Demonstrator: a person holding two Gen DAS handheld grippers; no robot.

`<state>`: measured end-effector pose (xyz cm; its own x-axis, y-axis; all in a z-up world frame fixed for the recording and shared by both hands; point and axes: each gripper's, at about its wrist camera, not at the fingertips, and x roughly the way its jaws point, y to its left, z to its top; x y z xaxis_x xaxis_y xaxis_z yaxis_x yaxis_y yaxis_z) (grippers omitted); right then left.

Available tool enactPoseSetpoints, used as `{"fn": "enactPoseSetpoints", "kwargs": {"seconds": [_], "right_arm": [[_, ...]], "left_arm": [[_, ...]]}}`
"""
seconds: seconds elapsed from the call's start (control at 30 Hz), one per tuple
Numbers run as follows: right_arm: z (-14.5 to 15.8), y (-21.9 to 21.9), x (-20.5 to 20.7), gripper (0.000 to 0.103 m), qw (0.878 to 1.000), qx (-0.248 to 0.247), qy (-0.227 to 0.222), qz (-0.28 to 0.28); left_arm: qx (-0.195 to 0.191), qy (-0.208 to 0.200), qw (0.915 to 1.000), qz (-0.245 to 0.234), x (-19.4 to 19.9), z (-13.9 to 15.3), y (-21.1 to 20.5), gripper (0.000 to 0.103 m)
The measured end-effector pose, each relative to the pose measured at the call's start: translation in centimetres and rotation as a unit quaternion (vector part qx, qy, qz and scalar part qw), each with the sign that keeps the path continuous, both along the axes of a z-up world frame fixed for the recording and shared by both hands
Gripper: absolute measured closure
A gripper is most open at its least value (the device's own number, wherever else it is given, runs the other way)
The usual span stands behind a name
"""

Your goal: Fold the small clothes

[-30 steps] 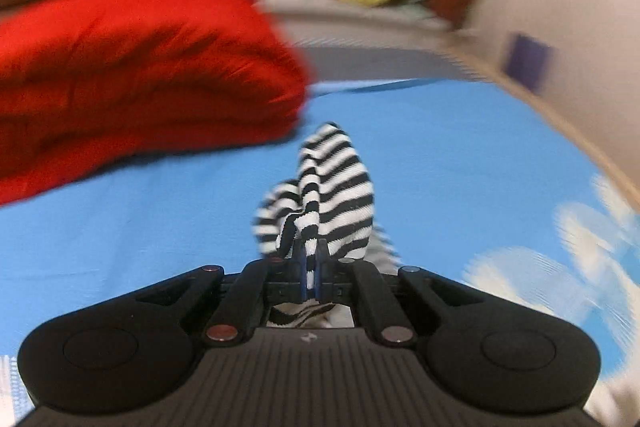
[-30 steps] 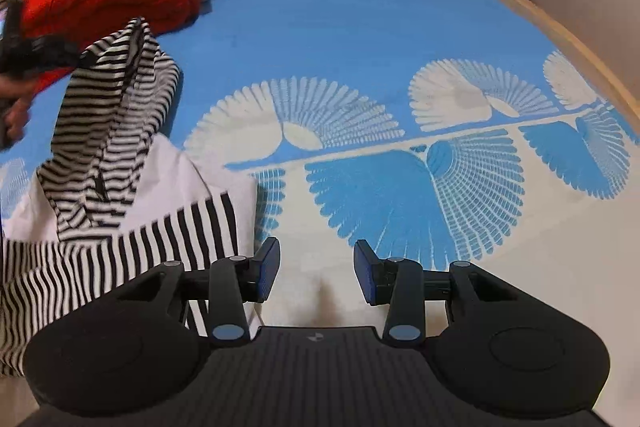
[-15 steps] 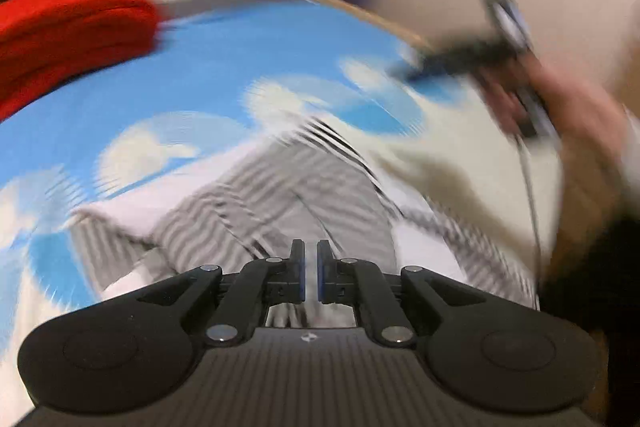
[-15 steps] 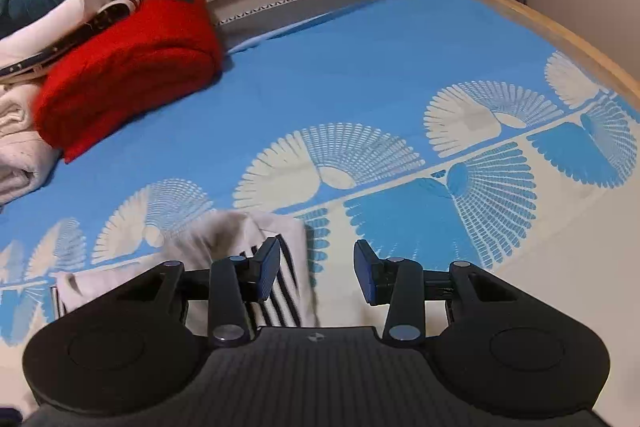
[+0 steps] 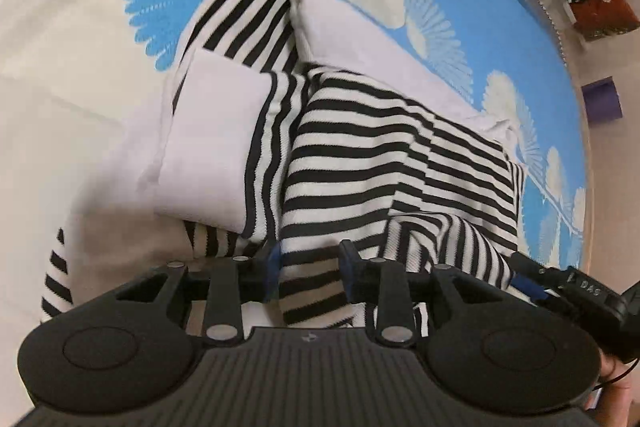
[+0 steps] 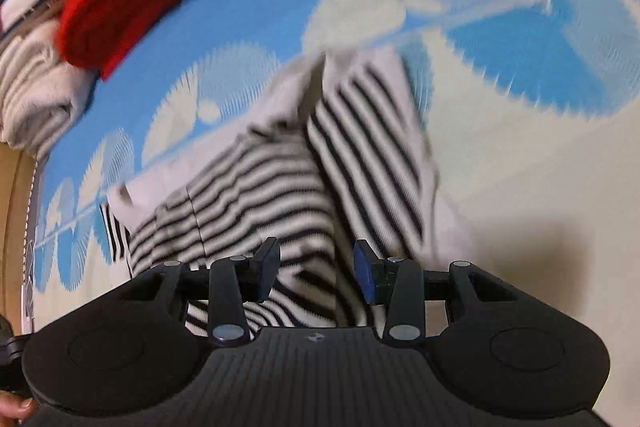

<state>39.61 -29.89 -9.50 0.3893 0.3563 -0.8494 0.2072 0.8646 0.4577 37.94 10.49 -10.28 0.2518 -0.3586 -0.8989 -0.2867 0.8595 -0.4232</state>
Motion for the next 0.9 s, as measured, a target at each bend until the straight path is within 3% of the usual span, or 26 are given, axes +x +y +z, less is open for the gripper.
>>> {"fn": "enactPoseSetpoints", "kwargs": {"seconds": [0.07,0.1,0.13,0.17,0.2,0.23,0.3,0.37,0.43,0.5,0.53,0.6,0.63,0.7,0.77,0.8,0.83,0.87,0.9], "right_arm": [[-1.0,0.6,0.2,0.061,1.000,0.006,0.014,-0.002],[-1.4,0.8,0.2,0.061,1.000,0.010,0.019,-0.004],[-1.6,0.8,0.2,0.066,1.000,0.015,0.023,-0.011],[-1.6,0.7,0.2,0.076,0.999,0.021,0.023,-0.020],[-1.4,0.4,0.2,0.100,0.999,0.032,0.017,-0.029],[-0.7,0.0,0.1,0.101,0.998,0.047,0.000,-0.039],[1.8,-1.1,-0.2,0.102,0.993,0.083,-0.056,-0.064],[5.0,-2.6,-0.9,0.102,0.977,0.135,-0.138,-0.091],[7.1,-3.9,-1.8,0.102,0.962,0.151,-0.199,-0.106],[7.5,-4.6,-2.4,0.102,0.959,0.147,-0.214,-0.109],[6.8,-4.7,-2.5,0.102,0.965,0.142,-0.192,-0.108],[4.1,-4.4,-2.0,0.102,0.986,0.099,-0.098,-0.092],[2.1,-4.1,-1.9,0.102,0.994,0.070,-0.035,-0.081],[-1.0,-3.7,-2.2,0.102,0.995,0.056,0.043,-0.074],[-1.8,-3.1,-2.4,0.097,0.995,0.039,0.061,-0.067],[-1.5,-2.8,-2.4,0.096,0.996,0.030,0.048,-0.065],[-1.1,-2.7,-2.4,0.088,0.997,0.030,0.032,-0.067],[-0.7,-2.9,-2.4,0.078,0.997,0.038,0.019,-0.069],[-0.4,-2.9,-2.4,0.060,0.996,0.047,0.010,-0.071]], "left_arm": [[-0.007,0.008,0.9999,0.000,0.1,-0.7,0.0,0.071],[-0.009,0.007,0.9999,-0.006,0.1,-0.6,0.2,0.090],[-0.005,0.000,0.9999,-0.010,0.2,-0.4,0.2,0.102],[-0.002,-0.014,0.9999,-0.004,0.4,-0.2,0.2,0.102],[-0.006,-0.038,0.9993,0.001,0.5,0.6,0.3,0.102],[-0.014,-0.071,0.9974,0.004,0.5,2.1,0.8,0.102],[-0.038,-0.157,0.9866,0.025,0.3,5.4,1.8,0.102],[-0.057,-0.252,0.9652,0.044,-0.5,8.5,2.9,0.102],[-0.050,-0.300,0.9515,0.045,-1.0,10.2,3.6,0.102],[-0.053,-0.277,0.9579,0.054,-1.0,9.2,4.4,0.102],[-0.050,-0.237,0.9686,0.058,-0.8,7.7,4.8,0.102],[-0.005,-0.103,0.9942,0.029,0.1,3.8,4.5,0.102],[0.008,-0.046,0.9986,0.022,0.0,1.8,4.6,0.102],[0.006,0.008,0.9992,0.039,-0.5,-0.5,4.8,0.097],[0.012,0.003,0.9991,0.041,-0.3,-0.1,4.6,0.080],[0.011,-0.009,0.9988,0.046,-0.1,0.5,4.6,0.062],[0.005,-0.023,0.9983,0.053,0.1,1.1,4.6,0.049],[-0.002,-0.029,0.9979,0.058,0.1,1.3,4.5,0.048],[-0.004,-0.029,0.9979,0.058,0.1,1.3,4.3,0.048]]}}
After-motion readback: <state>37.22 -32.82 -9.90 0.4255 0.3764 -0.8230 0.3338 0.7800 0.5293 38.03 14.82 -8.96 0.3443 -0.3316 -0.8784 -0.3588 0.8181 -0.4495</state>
